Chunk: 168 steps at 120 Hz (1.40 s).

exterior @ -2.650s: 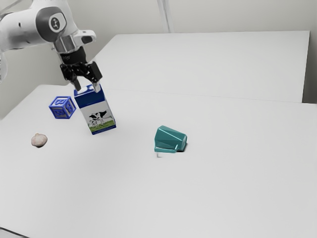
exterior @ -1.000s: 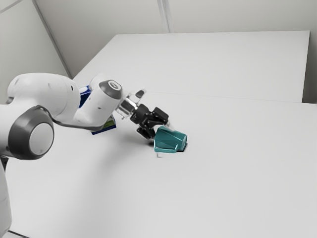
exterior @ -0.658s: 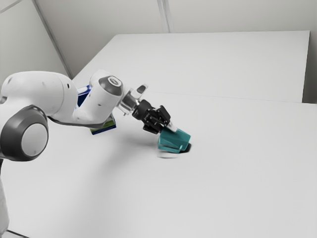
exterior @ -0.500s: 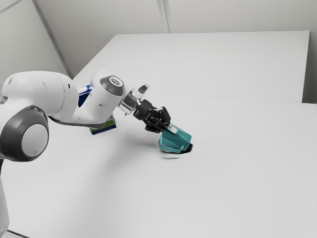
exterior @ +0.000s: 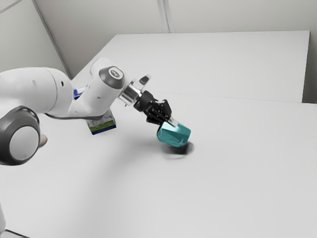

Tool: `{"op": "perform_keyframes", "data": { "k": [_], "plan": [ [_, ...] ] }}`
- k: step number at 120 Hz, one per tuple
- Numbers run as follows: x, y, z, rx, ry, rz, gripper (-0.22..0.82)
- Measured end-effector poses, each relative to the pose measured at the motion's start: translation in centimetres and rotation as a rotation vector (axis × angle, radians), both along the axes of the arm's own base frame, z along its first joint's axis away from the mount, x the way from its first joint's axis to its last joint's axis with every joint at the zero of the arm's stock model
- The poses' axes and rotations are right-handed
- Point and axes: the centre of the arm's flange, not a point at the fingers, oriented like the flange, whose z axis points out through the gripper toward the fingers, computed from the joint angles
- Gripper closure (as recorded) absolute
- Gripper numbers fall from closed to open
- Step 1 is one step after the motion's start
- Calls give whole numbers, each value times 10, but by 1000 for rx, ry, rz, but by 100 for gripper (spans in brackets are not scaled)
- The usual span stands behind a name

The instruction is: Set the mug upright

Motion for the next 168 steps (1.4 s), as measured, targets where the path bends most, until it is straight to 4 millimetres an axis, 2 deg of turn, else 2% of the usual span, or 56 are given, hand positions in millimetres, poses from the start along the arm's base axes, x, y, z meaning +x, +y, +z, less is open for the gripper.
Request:
{"op": "perform_keyframes", "data": {
  "k": [18, 32, 45, 61, 72, 88, 128, 148, 168],
  "plan": [
    [-38, -7, 32, 227, -78, -133, 78],
    [-52, -13, 52, 469, -147, -263, 78],
    [-55, -14, 50, 692, -168, -352, 78],
    [-48, -12, 25, 844, -139, -358, 78],
    [-46, -15, 14, 888, -122, -330, 78],
    [-51, -32, 10, 930, -111, -296, 78],
    [-49, -33, -11, 970, -42, -162, 78],
    [-51, -42, -8, 955, -28, -99, 78],
    [-51, -44, -12, 942, 0, -41, 78]
  ]
}}
